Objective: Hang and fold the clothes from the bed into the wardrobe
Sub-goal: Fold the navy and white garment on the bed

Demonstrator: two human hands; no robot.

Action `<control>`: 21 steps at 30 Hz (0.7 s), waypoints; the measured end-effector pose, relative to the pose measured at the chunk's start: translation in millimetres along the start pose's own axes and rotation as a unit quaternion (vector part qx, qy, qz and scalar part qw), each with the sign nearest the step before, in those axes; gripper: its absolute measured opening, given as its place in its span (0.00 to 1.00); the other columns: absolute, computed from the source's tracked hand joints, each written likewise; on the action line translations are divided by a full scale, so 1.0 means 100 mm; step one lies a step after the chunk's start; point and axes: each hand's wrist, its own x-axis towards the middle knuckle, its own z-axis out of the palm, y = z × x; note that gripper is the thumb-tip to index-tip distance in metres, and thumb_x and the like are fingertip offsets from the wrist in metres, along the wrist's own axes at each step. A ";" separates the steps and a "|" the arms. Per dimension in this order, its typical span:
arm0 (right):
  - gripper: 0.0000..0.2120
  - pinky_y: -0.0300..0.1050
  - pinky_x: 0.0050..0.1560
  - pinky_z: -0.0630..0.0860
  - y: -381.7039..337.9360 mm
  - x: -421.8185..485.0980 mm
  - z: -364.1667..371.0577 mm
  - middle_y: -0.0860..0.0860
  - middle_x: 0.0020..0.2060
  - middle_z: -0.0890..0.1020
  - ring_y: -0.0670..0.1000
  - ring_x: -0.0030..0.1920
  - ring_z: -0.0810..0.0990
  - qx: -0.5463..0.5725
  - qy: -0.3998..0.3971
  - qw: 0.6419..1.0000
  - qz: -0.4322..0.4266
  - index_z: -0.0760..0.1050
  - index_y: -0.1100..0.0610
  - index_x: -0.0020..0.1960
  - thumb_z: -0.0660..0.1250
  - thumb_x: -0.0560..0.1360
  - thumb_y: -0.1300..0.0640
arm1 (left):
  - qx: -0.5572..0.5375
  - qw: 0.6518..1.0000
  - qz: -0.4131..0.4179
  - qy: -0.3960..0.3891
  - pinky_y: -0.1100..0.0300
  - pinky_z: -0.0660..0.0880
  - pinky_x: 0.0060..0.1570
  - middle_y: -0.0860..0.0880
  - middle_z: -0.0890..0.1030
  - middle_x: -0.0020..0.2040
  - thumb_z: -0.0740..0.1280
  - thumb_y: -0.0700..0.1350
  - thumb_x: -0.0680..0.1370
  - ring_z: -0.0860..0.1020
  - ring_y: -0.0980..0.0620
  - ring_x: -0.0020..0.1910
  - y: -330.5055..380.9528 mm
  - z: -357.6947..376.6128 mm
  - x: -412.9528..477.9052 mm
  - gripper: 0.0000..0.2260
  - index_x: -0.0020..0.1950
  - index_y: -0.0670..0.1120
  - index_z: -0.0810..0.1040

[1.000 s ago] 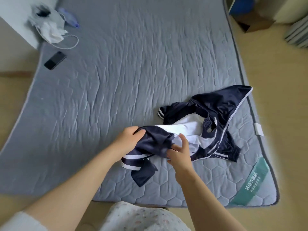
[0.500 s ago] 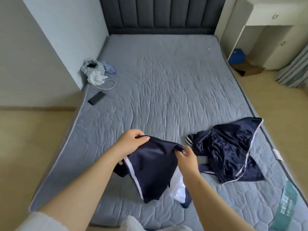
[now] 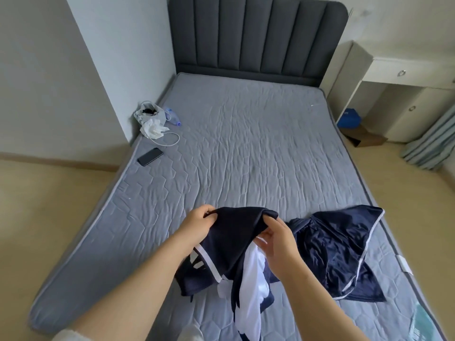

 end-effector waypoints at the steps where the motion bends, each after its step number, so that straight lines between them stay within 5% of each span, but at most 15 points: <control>1: 0.12 0.43 0.42 0.74 -0.06 0.01 0.01 0.50 0.31 0.82 0.48 0.35 0.80 0.023 -0.008 1.000 0.001 0.80 0.56 0.40 0.59 0.78 0.61 | -0.012 1.000 -0.009 -0.007 0.59 0.72 0.53 0.48 0.79 0.54 0.58 0.41 0.80 0.76 0.51 0.52 0.01 0.03 0.00 0.09 0.56 0.49 0.76; 5: 0.10 0.46 0.45 0.75 -0.29 0.04 0.09 0.53 0.37 0.83 0.51 0.42 0.81 0.060 -0.066 0.996 0.023 0.78 0.60 0.45 0.59 0.78 0.58 | 0.060 0.994 0.034 -0.080 0.57 0.67 0.64 0.55 0.69 0.66 0.62 0.39 0.77 0.69 0.55 0.63 -0.03 0.20 -0.06 0.22 0.69 0.53 0.64; 8: 0.12 0.48 0.46 0.75 -0.42 0.01 0.14 0.55 0.39 0.82 0.54 0.44 0.80 0.074 -0.099 0.990 0.061 0.77 0.61 0.45 0.58 0.78 0.56 | 0.117 0.970 0.175 -0.124 0.52 0.74 0.57 0.53 0.77 0.56 0.71 0.45 0.68 0.76 0.52 0.57 0.07 0.43 -0.09 0.22 0.60 0.50 0.71; 12: 0.13 0.48 0.46 0.74 -0.52 0.04 0.06 0.56 0.42 0.82 0.55 0.47 0.79 0.132 -0.087 0.984 0.087 0.78 0.61 0.46 0.60 0.77 0.53 | 0.131 0.982 0.102 -0.086 0.65 0.71 0.46 0.60 0.78 0.48 0.64 0.50 0.75 0.76 0.57 0.51 0.08 0.51 -0.02 0.10 0.55 0.56 0.71; 14: 0.11 0.46 0.45 0.73 -0.58 0.09 -0.03 0.55 0.39 0.81 0.53 0.42 0.79 0.117 -0.075 0.989 0.039 0.78 0.59 0.44 0.61 0.77 0.54 | 0.158 0.985 0.071 -0.017 0.62 0.71 0.46 0.56 0.78 0.49 0.61 0.50 0.78 0.76 0.54 0.50 0.08 0.49 0.05 0.09 0.56 0.53 0.73; 16: 0.08 0.44 0.45 0.71 -0.61 0.14 -0.10 0.52 0.37 0.80 0.49 0.38 0.79 0.104 -0.076 0.992 -0.003 0.79 0.55 0.42 0.62 0.75 0.57 | 0.083 0.995 0.047 0.032 0.59 0.73 0.44 0.52 0.80 0.46 0.60 0.48 0.78 0.78 0.52 0.45 0.17 0.47 0.07 0.06 0.49 0.50 0.75; 18: 0.08 0.42 0.50 0.71 -0.58 0.18 -0.16 0.48 0.45 0.82 0.47 0.45 0.81 0.032 -0.089 0.995 -0.034 0.78 0.48 0.52 0.64 0.75 0.57 | -0.036 0.997 0.017 0.070 0.60 0.72 0.36 0.49 0.81 0.39 0.60 0.46 0.78 0.78 0.52 0.38 0.30 0.42 0.08 0.08 0.42 0.49 0.76; 21: 0.29 0.39 0.57 0.67 -0.45 0.16 -0.19 0.43 0.63 0.70 0.45 0.60 0.71 -0.127 -0.146 0.980 -0.047 0.61 0.40 0.69 0.69 0.72 0.52 | -0.225 0.969 -0.031 0.095 0.57 0.77 0.39 0.44 0.83 0.37 0.65 0.45 0.77 0.81 0.47 0.38 0.50 0.34 0.10 0.06 0.46 0.43 0.78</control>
